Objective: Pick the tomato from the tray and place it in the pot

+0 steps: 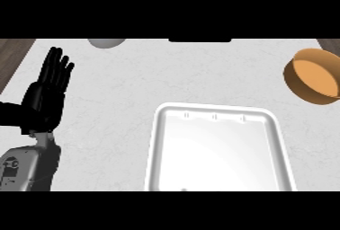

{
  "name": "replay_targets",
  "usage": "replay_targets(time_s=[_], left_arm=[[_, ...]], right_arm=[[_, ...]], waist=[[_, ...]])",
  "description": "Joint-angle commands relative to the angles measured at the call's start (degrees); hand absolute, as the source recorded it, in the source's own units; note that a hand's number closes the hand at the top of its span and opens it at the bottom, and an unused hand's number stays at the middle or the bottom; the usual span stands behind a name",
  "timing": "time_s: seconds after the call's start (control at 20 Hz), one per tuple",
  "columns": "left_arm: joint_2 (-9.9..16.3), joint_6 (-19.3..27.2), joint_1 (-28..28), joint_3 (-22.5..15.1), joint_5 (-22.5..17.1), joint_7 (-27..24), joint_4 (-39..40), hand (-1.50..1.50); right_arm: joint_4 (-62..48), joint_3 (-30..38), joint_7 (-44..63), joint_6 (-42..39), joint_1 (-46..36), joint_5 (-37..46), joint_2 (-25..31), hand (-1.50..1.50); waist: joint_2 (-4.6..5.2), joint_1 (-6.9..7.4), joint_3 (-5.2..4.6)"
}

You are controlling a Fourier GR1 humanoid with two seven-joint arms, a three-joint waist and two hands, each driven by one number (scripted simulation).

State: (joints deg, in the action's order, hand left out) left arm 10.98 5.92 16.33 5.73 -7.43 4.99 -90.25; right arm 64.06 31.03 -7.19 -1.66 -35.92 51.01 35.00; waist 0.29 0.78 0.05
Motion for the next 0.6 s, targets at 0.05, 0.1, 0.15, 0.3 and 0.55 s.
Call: replay_targets(time_s=[0.05, 0.1, 0.15, 0.3, 0.55], left_arm=[[-0.98, -0.41, -0.12, -0.92, 0.87, -1.86, 1.44, 0.00], [-1.13, -0.40, -3.79, -1.86, 0.79, 0.05, -3.55, 0.00], [-0.12, -0.77, 0.11, 0.08, 0.00, -0.89, 0.09, 0.00], [0.13, -2.02, -0.92, 0.40, 0.09, -3.00, 2.11, 0.00], [-1.98, -0.25, -0.68, -1.77, 1.43, -2.09, 0.43, 0.00]], right_arm=[[-18.52, 0.70, -10.17, 5.94, -5.07, 0.23, 6.34, 1.50], [-21.07, 0.87, -10.99, 9.77, -4.99, 0.55, 4.46, 1.50], [-24.02, -0.32, -11.04, 13.11, -6.45, 2.14, 2.97, 1.50], [-31.77, -0.02, -12.77, 16.29, -9.35, 2.61, 4.90, 1.50], [-39.75, 0.01, -11.01, 6.59, -11.28, 1.96, 7.28, 1.50]], waist=[[0.18, 0.44, 0.01], [0.14, 0.97, 0.04], [0.34, 0.99, 0.04], [0.34, 0.86, 0.03], [0.42, 1.10, 0.06]])
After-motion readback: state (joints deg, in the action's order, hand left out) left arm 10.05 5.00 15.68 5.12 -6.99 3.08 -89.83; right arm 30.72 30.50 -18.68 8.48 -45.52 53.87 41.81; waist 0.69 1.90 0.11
